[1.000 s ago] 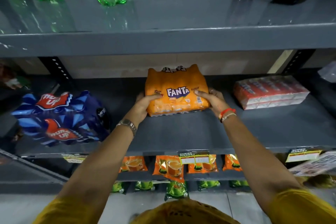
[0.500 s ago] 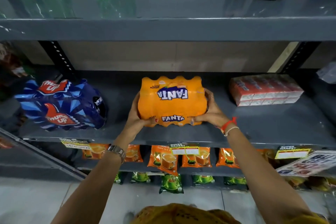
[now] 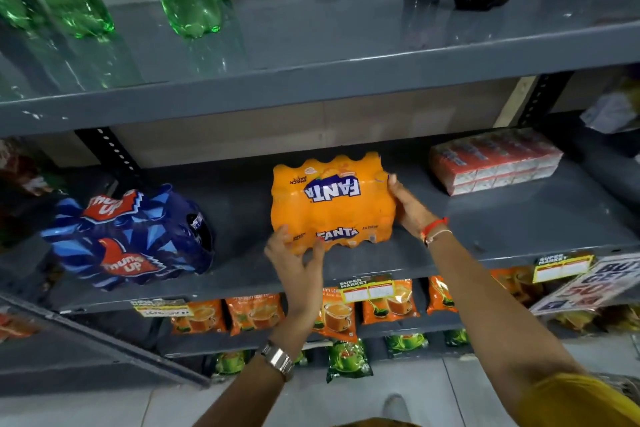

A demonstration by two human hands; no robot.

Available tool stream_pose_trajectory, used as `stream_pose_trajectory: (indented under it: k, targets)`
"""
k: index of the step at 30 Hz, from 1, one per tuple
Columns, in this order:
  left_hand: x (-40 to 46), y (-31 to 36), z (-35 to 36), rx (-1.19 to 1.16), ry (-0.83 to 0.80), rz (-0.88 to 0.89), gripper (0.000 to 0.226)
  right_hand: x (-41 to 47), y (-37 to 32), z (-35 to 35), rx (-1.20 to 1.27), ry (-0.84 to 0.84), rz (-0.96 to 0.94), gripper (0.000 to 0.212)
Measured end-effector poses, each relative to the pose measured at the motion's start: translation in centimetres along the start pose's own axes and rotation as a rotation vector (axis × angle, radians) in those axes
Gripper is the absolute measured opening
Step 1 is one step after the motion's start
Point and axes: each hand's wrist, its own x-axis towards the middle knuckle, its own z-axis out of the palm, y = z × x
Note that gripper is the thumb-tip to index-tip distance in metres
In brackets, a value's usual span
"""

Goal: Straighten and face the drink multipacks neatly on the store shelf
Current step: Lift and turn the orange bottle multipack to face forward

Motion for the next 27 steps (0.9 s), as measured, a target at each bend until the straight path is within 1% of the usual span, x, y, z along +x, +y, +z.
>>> stream_pose_trajectory:
  k: [1,2,4,5,7,8,10,11,12,14,15,16,18,19,20,21,23,24,25,26,27]
  targets:
    - [-0.2,0.0,0.5,-0.034,-0.069,-0.019,0.063,0.0,-0.1,0.3,0.070,0.014,-0.002,0.075]
    - [-0.2,0.2,0.9,-0.046,-0.126,-0.034,0.064,0.2,-0.2,0.6,0.117,0.054,-0.009,0.065]
    - [-0.2,0.9,1.4,-0.064,-0.205,-0.066,0.072,0.7,-0.7,1.5,0.050,0.197,-0.012,0.052]
    - [-0.2,1.3,1.4,-0.088,-0.236,-0.110,0.076,0.7,-0.8,2.0,0.023,0.272,-0.021,0.050]
    - [0.6,1.8,1.3,-0.131,-0.282,-0.230,0.084,0.9,0.0,2.5,0.024,0.376,-0.024,0.055]
    - [1.3,2.0,1.2,-0.139,-0.314,-0.283,0.088,0.9,0.9,2.6,0.006,0.426,-0.041,0.054]
    - [3.1,2.7,1.0,-0.116,-0.393,-0.350,0.097,-0.6,2.1,3.6,-0.043,0.580,-0.123,0.038]
    - [4.3,3.2,0.9,-0.123,-0.428,-0.391,0.099,-1.3,2.7,4.3,-0.070,0.661,-0.164,0.035]
    - [5.7,3.6,0.8,-0.163,-0.448,-0.433,0.095,-2.1,3.3,5.2,-0.109,0.722,-0.207,0.037]
    - [8.5,4.3,0.6,-0.301,-0.495,-0.519,0.069,-3.6,4.4,7.6,-0.274,0.812,-0.265,0.051]
    - [9.8,4.6,0.4,-0.339,-0.528,-0.529,0.059,-4.2,4.9,8.8,-0.349,0.848,-0.279,0.058]
    - [11.1,4.3,0.2,-0.323,-0.562,-0.518,0.054,-4.6,5.3,10.1,-0.384,0.872,-0.281,0.061]
    - [12.7,3.9,-0.6,-0.225,-0.608,-0.482,0.055,-5.2,5.8,12.4,-0.425,0.875,-0.309,0.061]
    - [13.2,3.7,-0.8,-0.174,-0.596,-0.472,0.058,-5.4,6.0,13.4,-0.441,0.858,-0.318,0.061]
    - [13.3,3.8,-1.0,-0.135,-0.548,-0.441,0.058,-5.4,6.2,14.0,-0.449,0.825,-0.329,0.061]
    - [13.1,3.8,-1.1,-0.124,-0.453,-0.388,0.053,-5.4,6.3,14.2,-0.454,0.780,-0.330,0.061]
    - [11.9,3.6,-1.5,-0.138,-0.178,-0.253,0.040,-5.3,6.4,13.6,-0.445,0.675,-0.342,0.054]
    - [10.8,3.0,-1.8,-0.154,-0.046,-0.193,0.033,-5.1,6.5,12.9,-0.417,0.618,-0.348,0.044]
    - [9.1,2.4,-2.0,-0.183,0.041,-0.135,0.026,-4.9,6.3,12.1,-0.379,0.565,-0.347,0.033]
    - [7.2,1.6,-2.1,-0.202,0.070,-0.092,0.022,-4.5,6.2,11.1,-0.351,0.517,-0.334,0.026]
    - [5.0,1.2,-2.2,-0.215,0.059,-0.065,0.022,-4.1,6.1,10.2,-0.338,0.472,-0.316,0.020]
